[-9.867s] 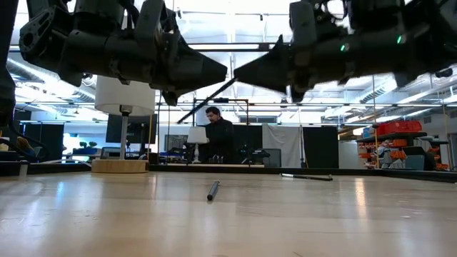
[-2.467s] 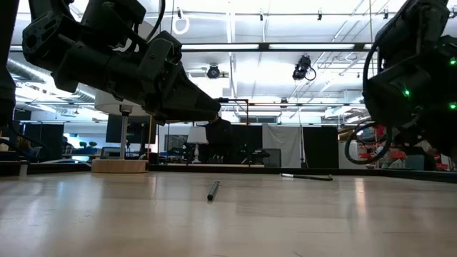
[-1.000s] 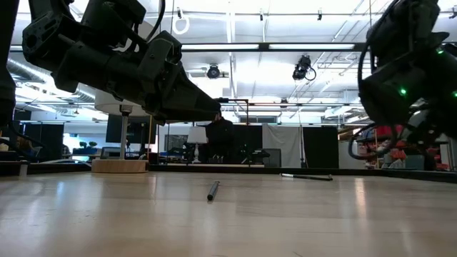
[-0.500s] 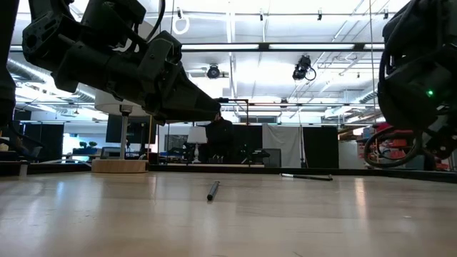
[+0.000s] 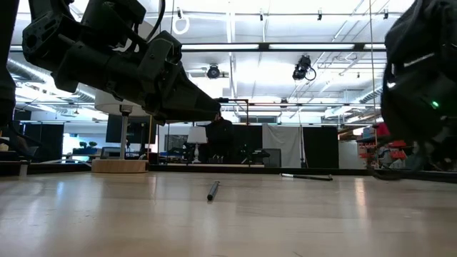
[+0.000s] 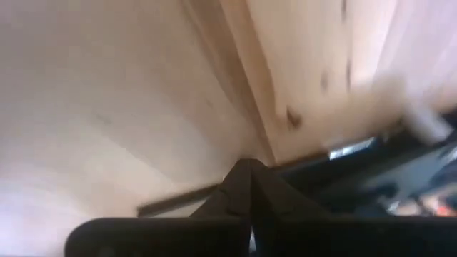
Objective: Pick & Place Makeup Supplies
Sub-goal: Put the silver makeup brush into the transparent organizer
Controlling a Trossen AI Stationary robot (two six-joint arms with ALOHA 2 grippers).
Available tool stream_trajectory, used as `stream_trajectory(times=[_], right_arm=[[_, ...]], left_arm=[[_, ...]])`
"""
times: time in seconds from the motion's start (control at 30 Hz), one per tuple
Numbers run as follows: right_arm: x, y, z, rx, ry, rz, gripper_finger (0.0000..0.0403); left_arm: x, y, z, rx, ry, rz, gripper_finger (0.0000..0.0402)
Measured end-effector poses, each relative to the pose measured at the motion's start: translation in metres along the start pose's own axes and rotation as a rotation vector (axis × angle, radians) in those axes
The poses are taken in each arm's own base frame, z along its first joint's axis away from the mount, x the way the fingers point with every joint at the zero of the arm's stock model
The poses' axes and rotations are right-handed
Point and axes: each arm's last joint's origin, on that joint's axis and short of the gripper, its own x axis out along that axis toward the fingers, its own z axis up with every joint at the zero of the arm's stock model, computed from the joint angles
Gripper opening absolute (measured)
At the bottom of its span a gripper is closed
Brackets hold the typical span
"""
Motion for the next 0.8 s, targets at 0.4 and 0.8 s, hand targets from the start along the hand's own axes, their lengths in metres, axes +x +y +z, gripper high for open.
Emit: stream_trajectory(times=[0.4, 0.8], right_arm=[[-0.035, 0.001, -0.004, 0.011, -0.145, -0.026, 0.0002], [-0.019, -0.006, -0.012, 0.082, -0.033, -0.056, 0.0002]], left_arm=[[0.000, 0.000, 0.000, 0.000, 0.001, 0.000, 0.0213], [0.000, 0.001, -0.002, 0.010, 0.021, 0.006, 0.0213]])
